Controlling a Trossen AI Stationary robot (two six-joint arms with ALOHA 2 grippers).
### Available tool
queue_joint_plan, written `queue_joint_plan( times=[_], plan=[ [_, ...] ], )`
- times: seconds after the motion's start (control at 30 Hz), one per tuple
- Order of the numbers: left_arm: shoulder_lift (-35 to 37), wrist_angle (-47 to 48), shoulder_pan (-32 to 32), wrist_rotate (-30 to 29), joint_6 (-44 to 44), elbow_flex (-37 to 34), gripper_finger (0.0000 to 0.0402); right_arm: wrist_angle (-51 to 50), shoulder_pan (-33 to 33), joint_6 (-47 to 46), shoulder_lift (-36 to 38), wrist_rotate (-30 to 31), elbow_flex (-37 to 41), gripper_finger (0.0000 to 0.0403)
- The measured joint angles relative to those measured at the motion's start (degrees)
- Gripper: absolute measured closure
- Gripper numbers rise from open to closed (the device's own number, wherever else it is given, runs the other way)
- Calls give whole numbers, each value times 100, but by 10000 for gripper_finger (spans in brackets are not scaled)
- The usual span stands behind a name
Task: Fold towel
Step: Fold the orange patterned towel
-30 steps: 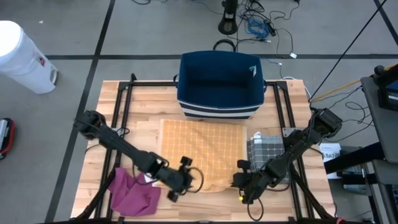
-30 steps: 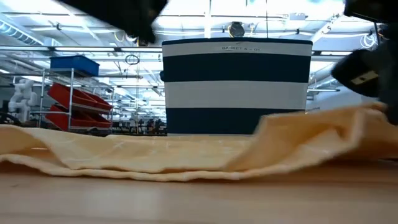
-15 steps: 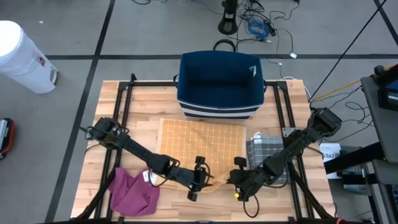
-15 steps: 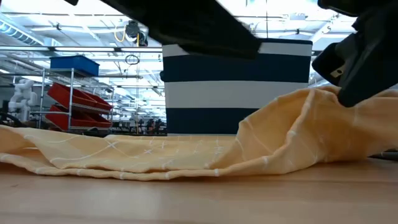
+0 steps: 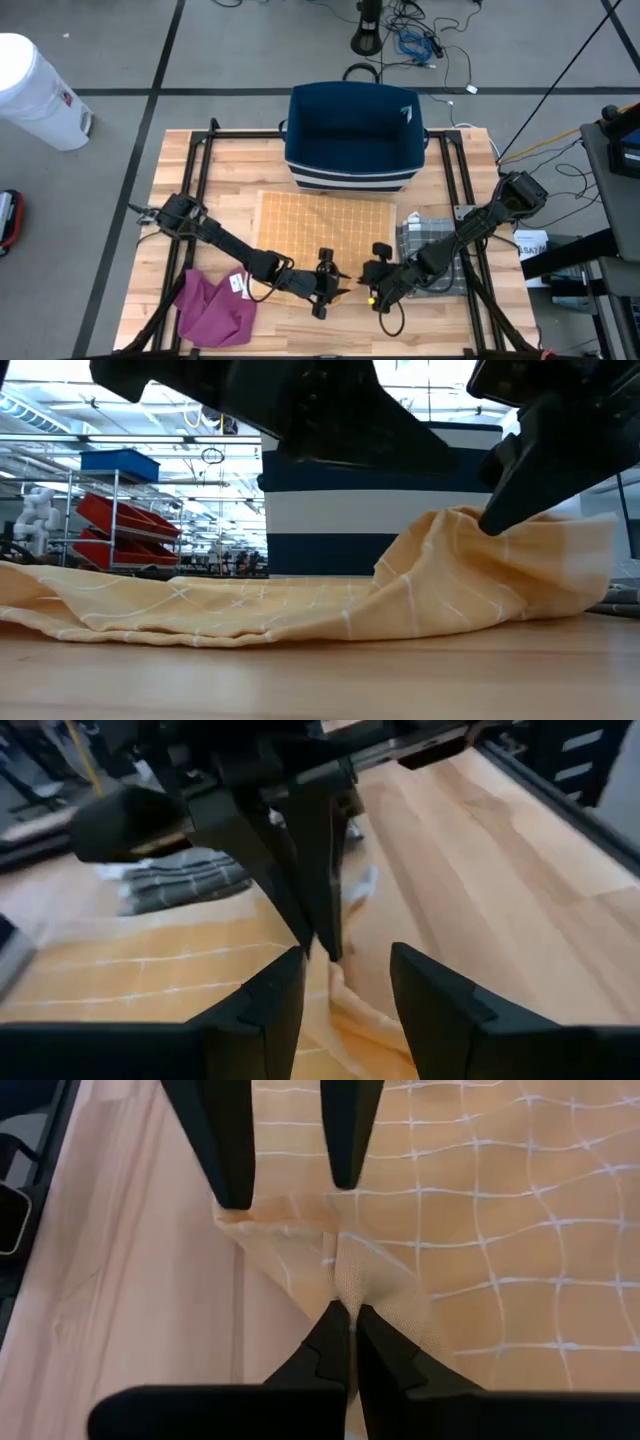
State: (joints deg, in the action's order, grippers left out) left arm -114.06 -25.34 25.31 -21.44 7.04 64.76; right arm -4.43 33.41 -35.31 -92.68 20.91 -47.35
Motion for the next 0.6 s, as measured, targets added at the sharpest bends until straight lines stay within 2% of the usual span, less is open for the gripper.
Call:
queue_joint_plan(
  times=[0.23, 0.33, 0.6],
  plan=[
    [-52, 503, -147, 1, 91, 322, 197, 310, -119, 154, 0, -1, 0, 403],
    [-58, 730, -235, 443, -64, 385, 181, 554, -144, 264, 2, -4, -4, 403],
    [-52, 1068, -282, 499, -182, 392, 177, 605, -151, 302, 2, -21, -4, 403]
  ],
)
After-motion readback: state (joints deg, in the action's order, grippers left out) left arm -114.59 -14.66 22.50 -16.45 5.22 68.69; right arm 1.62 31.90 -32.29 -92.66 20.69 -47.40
